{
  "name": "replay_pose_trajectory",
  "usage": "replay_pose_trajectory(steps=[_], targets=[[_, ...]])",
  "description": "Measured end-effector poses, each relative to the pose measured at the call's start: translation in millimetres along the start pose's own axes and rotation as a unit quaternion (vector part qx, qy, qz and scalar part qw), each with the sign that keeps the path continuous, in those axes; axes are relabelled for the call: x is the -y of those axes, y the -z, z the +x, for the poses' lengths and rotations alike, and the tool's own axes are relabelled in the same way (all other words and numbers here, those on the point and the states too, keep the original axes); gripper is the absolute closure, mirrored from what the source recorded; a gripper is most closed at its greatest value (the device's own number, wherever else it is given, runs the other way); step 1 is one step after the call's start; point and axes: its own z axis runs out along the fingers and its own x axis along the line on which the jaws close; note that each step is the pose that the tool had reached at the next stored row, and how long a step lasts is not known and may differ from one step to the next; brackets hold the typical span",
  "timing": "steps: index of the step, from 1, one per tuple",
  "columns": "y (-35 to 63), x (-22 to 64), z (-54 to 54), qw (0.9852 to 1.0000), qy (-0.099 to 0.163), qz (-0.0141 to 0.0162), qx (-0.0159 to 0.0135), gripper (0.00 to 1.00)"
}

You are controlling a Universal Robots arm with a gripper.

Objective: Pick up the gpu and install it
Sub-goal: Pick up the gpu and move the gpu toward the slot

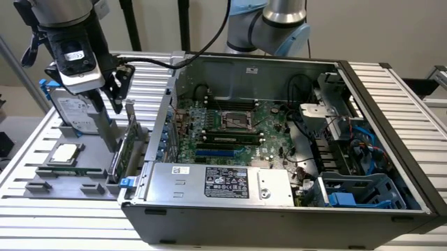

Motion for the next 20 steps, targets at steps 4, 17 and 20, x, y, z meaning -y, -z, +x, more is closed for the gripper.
replay_pose_trajectory(steps=[4, 17, 20], targets=[[-7.3, 1.7, 0.0, 1.0000, 0.000, 0.0000, 0.0001, 1.00], [-30.5, 7.6, 0.4, 1.0000, 0.000, 0.0000, 0.0000, 1.00], [-35.9, 9.3, 0.4, 1.0000, -0.001, 0.0000, 0.0001, 1.00]])
